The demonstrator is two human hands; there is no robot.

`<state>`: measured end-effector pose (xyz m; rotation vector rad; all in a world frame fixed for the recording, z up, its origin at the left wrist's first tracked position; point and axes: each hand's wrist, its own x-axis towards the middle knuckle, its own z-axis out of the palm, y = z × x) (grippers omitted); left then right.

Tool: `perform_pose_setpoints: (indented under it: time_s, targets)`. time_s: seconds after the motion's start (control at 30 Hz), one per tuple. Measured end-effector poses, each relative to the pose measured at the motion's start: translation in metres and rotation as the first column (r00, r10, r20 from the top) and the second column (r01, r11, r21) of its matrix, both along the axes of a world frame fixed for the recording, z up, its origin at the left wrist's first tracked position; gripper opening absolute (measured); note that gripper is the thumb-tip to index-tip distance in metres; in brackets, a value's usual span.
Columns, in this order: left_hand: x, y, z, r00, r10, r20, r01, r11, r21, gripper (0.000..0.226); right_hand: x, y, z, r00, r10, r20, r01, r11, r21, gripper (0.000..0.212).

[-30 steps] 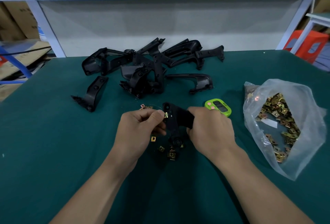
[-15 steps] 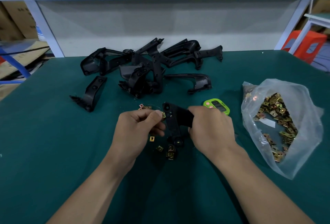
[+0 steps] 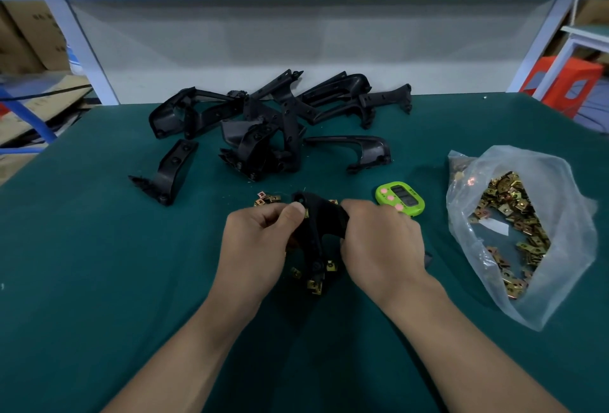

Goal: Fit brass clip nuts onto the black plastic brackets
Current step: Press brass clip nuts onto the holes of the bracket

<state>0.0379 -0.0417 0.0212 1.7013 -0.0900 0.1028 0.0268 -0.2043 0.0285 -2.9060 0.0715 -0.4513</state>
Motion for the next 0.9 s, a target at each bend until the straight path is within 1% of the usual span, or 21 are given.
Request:
perform_pose_setpoints:
  time_s: [0.07,0.1,0.17,0.2,0.27,0.33,0.4,0.43,0.5,0.53,0.63,0.73,0.8,0.83,0.9]
  targets:
    - [-0.001,-0.001,0.0,0.999,0.036,-0.002,-0.036,0.996,0.079,0.023,0.001,0.0,-0.001,0.999,-0.033,0.01,0.032,0.999,0.016,0.027]
    - [-0.003,-0.001,0.0,0.999,0.053,0.007,-0.053,0.989,0.135,0.028,0.001,0.0,-0.001,0.999,-0.049,0.019,0.048,0.999,0.015,0.028]
    - [-0.007,-0.003,-0.001,0.996,0.07,0.058,-0.082,0.967,0.241,0.048,0.002,0.001,-0.002,0.998,-0.063,0.03,0.064,0.998,-0.012,0.028]
    - [-0.009,-0.004,-0.001,0.993,0.078,0.087,-0.1,0.952,0.289,0.054,0.001,0.002,-0.002,0.998,-0.061,0.028,0.062,0.998,-0.027,0.028]
    - [-0.01,-0.006,-0.001,0.986,0.105,0.132,-0.147,0.917,0.37,0.055,0.0,0.004,-0.003,0.998,-0.051,0.022,0.052,0.998,-0.046,0.027]
    - [-0.01,-0.006,-0.001,0.982,0.119,0.146,-0.17,0.894,0.415,0.052,-0.001,0.006,-0.003,0.999,-0.028,0.023,0.029,0.999,-0.046,0.023]
    - [-0.009,-0.006,-0.004,0.982,0.113,0.148,-0.164,0.904,0.396,0.045,-0.001,0.007,-0.001,1.0,0.018,0.021,-0.018,1.0,0.001,0.017]
    - [-0.008,-0.006,-0.005,0.981,0.117,0.156,-0.169,0.911,0.377,0.042,-0.001,0.008,-0.001,0.999,0.045,0.021,-0.046,0.998,0.034,0.02]
    - [-0.006,-0.006,-0.007,0.975,0.134,0.179,-0.192,0.911,0.365,0.044,-0.002,0.01,-0.001,0.996,0.088,0.012,-0.089,0.994,0.064,0.035]
    - [-0.005,-0.005,-0.008,0.971,0.136,0.196,-0.202,0.904,0.377,0.045,-0.003,0.011,-0.002,0.995,0.097,0.014,-0.097,0.993,0.064,0.035]
    - [0.0,-0.002,-0.009,0.964,0.101,0.247,-0.199,0.889,0.412,0.054,-0.002,0.011,-0.005,0.996,0.086,0.007,-0.086,0.992,0.088,0.027]
    - [0.006,0.003,-0.009,0.976,0.022,0.217,-0.104,0.92,0.378,0.054,-0.001,0.007,-0.009,0.997,0.079,0.012,-0.079,0.987,0.141,0.022]
    - [0.006,0.009,-0.006,0.981,-0.044,0.189,-0.028,0.931,0.363,0.048,0.0,0.004,-0.009,0.997,0.072,0.035,-0.077,0.983,0.165,0.018]
    - [0.007,0.012,-0.004,0.983,-0.055,0.177,-0.01,0.938,0.347,0.041,0.002,0.002,-0.008,0.998,0.051,0.044,-0.057,0.983,0.173,0.018]
    - [0.011,0.022,0.0,0.989,-0.008,0.145,-0.033,0.959,0.282,0.029,0.006,-0.003,-0.007,0.998,-0.019,0.053,0.01,0.985,0.172,0.02]
